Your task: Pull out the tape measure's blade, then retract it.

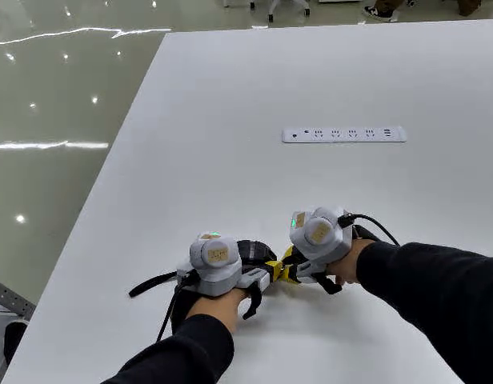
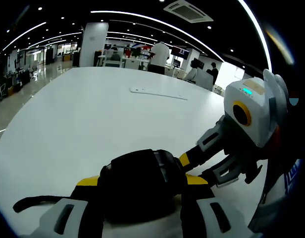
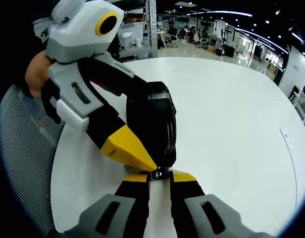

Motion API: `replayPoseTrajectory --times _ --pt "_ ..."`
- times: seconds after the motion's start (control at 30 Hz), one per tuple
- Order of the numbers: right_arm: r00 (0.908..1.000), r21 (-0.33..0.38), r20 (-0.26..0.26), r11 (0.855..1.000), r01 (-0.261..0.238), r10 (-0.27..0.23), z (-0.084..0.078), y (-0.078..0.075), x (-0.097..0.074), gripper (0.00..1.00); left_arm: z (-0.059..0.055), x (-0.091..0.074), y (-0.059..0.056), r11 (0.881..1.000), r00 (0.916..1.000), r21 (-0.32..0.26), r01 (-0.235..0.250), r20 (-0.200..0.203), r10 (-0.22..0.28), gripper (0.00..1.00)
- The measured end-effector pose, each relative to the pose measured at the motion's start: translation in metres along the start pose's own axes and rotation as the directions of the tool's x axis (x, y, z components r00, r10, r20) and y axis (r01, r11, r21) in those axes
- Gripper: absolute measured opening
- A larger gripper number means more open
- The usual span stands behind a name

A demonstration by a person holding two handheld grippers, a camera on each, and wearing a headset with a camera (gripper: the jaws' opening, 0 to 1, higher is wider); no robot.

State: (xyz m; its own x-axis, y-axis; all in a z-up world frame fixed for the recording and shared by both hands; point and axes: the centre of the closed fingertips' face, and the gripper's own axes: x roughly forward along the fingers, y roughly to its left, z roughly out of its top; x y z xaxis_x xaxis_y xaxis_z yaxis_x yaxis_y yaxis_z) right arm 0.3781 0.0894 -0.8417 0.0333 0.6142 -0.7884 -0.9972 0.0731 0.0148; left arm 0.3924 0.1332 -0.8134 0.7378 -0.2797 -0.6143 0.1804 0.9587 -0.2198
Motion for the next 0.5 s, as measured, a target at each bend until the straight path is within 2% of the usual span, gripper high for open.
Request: replayPoseTrajectory --times 0.23,0.37,0.43,0.5 --pt "1.0 0.026 0.0 1.0 0.005 -0.005 -0.001 0.001 -0.001 0.11 0.0 0.0 -0.001 1.0 1.0 0.004 0.006 -0.003 -0.006 0.6" --pt "0.9995 0.042 0.004 0.999 0.032 -0.032 -0.003 0.002 -0.003 0.12 0.001 -0.003 -0.001 1.0 0.9995 -0.003 0.026 -0.015 -0.026 0.61" --pt "0.9986 0.071 0.009 0.996 0.051 -0.052 -0.007 0.002 -0.006 0.13 0.006 -0.007 -0.002 0.997 0.9983 0.049 0.055 0.017 -0.056 0.6" --pt "0.9961 0.091 0.029 0.993 0.08 -0.083 -0.009 0.0 -0.013 0.11 0.008 -0.011 -0.002 0.996 0.996 0.034 0.086 0.023 -0.087 0.62"
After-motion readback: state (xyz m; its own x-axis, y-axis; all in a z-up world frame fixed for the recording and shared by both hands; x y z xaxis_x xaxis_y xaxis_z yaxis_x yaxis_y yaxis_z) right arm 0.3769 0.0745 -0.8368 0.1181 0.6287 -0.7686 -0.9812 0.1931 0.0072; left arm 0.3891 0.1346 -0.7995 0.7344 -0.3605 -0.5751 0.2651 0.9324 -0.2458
